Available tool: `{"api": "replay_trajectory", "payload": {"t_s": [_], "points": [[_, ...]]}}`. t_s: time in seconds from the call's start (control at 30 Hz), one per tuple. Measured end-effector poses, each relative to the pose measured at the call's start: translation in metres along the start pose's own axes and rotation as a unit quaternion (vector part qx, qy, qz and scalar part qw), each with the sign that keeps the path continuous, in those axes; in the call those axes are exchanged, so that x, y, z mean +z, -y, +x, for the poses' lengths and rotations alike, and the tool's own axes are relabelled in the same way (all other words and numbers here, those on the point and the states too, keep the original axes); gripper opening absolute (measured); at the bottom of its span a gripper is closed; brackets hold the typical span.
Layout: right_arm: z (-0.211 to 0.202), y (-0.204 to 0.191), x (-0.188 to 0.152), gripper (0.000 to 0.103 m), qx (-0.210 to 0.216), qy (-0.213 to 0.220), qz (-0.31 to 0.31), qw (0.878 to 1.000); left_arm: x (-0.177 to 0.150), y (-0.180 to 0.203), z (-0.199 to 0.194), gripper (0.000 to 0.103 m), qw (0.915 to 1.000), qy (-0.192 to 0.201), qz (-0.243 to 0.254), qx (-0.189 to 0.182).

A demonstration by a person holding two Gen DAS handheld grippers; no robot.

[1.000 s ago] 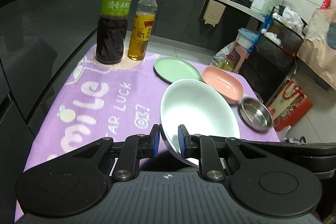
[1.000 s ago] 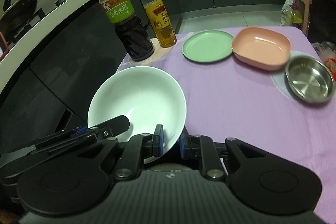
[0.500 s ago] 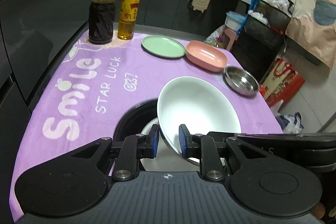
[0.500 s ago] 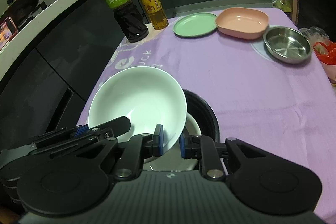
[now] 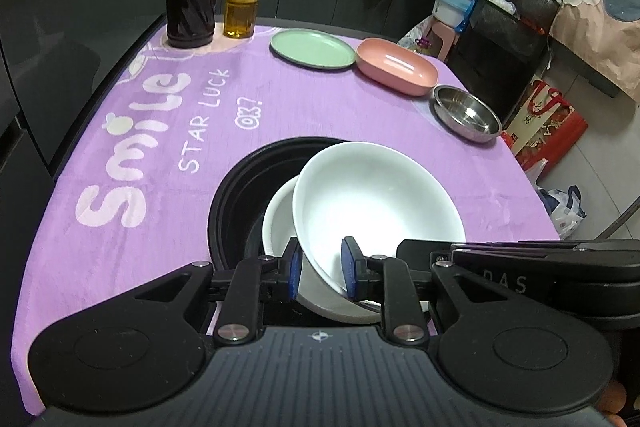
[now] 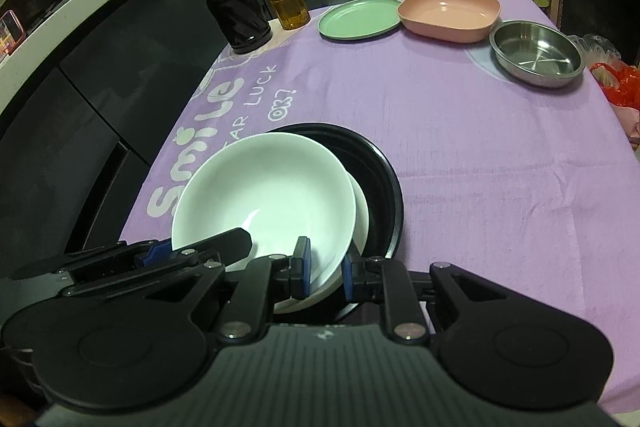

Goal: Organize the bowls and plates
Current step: 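Carry the small white bowl and lower it into the large white bowl, open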

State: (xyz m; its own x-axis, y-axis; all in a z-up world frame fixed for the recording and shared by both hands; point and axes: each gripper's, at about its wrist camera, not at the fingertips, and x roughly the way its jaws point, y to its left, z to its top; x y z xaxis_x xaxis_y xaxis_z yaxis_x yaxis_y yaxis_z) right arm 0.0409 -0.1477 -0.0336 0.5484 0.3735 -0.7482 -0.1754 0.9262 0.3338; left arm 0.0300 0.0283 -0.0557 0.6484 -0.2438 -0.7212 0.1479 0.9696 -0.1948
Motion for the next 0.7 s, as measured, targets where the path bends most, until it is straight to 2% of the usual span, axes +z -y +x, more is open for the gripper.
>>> {"api": "replay_trajectory", "payload": {"t_s": [0.43,0.57,0.67,0.7], "points": [[0.005,-0.004,-0.002,0.014,-0.001,0.005,-0.025,1.000,-0.001,-0.012,0.003,0.019,0.9996,-0.011,-0.024,-0.002],[0.002,-0.003,0.000,0.021,0.010,0.003,-0.023,1.000,-0.002,-0.014,-0.001,0.019,0.9996,-0.007,-0.026,-0.002],[-0.003,-0.001,0.001,0.035,-0.005,0.021,-0.018,1.000,-0.002,-0.013,-0.002,0.019,0.9997,-0.002,-0.023,0.010],[-0.006,-0.001,0.001,0.036,-0.011,0.033,-0.017,0.999,-0.002,-0.013,-0.003,0.019,0.9996,0.000,-0.025,0.010]]}}
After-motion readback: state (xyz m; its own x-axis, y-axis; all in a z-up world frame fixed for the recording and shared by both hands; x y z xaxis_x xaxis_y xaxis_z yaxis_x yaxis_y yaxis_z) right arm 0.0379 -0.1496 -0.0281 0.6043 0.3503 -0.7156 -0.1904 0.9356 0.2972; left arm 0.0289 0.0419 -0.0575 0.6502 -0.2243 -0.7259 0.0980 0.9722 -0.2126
